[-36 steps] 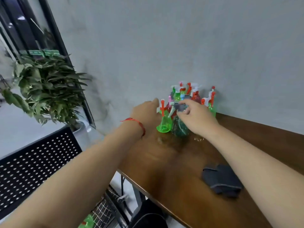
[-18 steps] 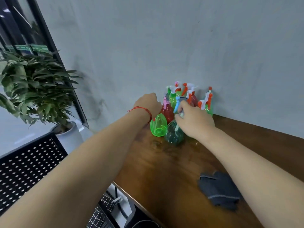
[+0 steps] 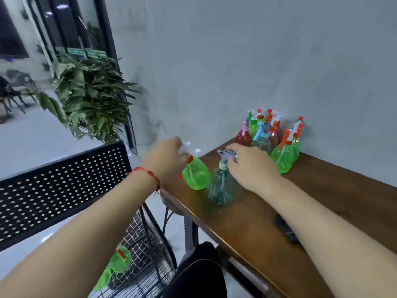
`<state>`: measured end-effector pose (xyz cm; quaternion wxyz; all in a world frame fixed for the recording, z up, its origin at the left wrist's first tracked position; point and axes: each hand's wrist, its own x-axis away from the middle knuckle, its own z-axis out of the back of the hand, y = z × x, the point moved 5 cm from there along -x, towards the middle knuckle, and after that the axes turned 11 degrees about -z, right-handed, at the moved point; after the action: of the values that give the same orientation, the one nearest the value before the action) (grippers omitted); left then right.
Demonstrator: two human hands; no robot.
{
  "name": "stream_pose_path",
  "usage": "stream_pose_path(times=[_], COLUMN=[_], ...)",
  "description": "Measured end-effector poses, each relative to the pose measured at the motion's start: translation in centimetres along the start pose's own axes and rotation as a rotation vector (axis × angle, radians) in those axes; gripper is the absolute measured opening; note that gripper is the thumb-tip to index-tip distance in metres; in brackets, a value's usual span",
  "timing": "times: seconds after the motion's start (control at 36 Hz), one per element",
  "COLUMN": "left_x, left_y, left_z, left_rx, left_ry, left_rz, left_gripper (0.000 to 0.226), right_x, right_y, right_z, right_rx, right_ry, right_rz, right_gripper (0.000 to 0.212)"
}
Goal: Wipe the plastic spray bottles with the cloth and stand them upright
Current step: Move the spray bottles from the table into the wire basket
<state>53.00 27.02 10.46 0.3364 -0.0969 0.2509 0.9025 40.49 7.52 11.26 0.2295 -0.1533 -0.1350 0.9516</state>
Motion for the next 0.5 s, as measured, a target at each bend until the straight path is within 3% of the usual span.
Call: stream_pose_path(times=[0.28,0.5], left_x=[15.7,23.8], left_y=[-7.1,-15.2], left_z=[8.8,6.7], left_rx=[-0.154,-0.167], left_ry=[0.136,0.074], left_rz=[0.145,0.380], left_gripper=[0.013,0.012], right_x=[5.4,7.8], right_y=[-12.9,-17.9], right_z=[-4.5,-14.4], right_rx=[-0.107,-0.024], right_ry=[-0.080,-0.280], right_rz=[0.275,0.373], right_gripper=[0.034,0.041])
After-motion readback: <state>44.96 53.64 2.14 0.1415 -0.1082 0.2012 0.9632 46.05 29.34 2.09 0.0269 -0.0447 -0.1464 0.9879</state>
